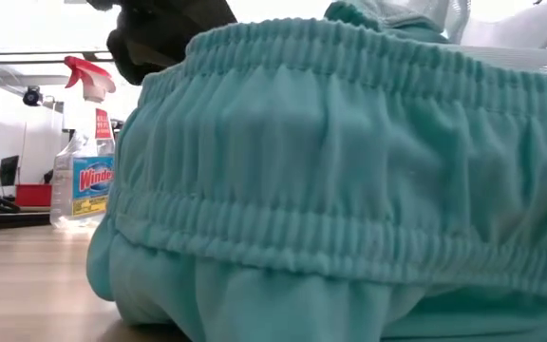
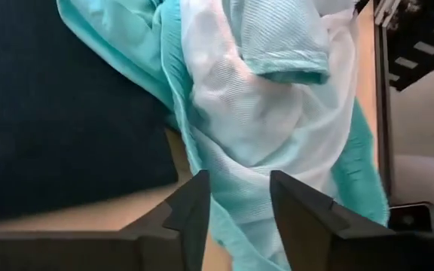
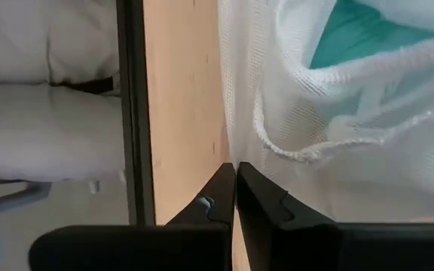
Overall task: Fold Laundry from Bin
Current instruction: Fold the light blue shorts
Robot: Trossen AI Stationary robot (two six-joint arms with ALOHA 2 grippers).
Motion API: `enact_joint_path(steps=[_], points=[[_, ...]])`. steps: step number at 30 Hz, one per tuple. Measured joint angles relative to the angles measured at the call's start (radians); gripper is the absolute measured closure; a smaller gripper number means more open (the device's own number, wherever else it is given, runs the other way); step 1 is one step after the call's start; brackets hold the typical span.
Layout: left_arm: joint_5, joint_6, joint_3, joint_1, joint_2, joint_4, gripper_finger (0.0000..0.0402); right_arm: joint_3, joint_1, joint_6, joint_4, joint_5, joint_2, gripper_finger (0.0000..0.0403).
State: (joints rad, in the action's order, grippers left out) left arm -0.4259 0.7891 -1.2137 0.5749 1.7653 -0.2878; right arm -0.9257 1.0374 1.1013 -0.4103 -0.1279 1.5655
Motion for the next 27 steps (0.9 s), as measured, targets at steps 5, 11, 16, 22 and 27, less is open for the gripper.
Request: enact_joint_path(steps=[5, 11, 16, 22, 27], points=[[-0.006, 0.119, 0.018, 0.002, 0.001, 0.000, 0.0232, 0.000, -0.029, -0.072, 0.006, -0.006, -0.004, 0.0394], [-0.001, 0.189, 0.076, 0.003, 0.066, 0.117, 0.0208, 0.000, -0.043, -0.118, 0.005, -0.004, -0.004, 0.0394], [0.045, 0.187, 0.058, 0.004, 0.159, 0.216, 0.0211, 0.000, -0.043, -0.142, 0.005, -0.002, -0.005, 0.0394], [0.045, 0.219, -0.003, 0.007, 0.259, 0.201, 0.0258, 0.000, -0.046, -0.174, 0.008, -0.004, -0.006, 0.0394], [-0.004, 0.203, -0.071, 0.012, 0.287, 0.097, 0.0381, -0.019, -0.061, -0.242, 0.011, -0.080, -0.006, 0.0394]])
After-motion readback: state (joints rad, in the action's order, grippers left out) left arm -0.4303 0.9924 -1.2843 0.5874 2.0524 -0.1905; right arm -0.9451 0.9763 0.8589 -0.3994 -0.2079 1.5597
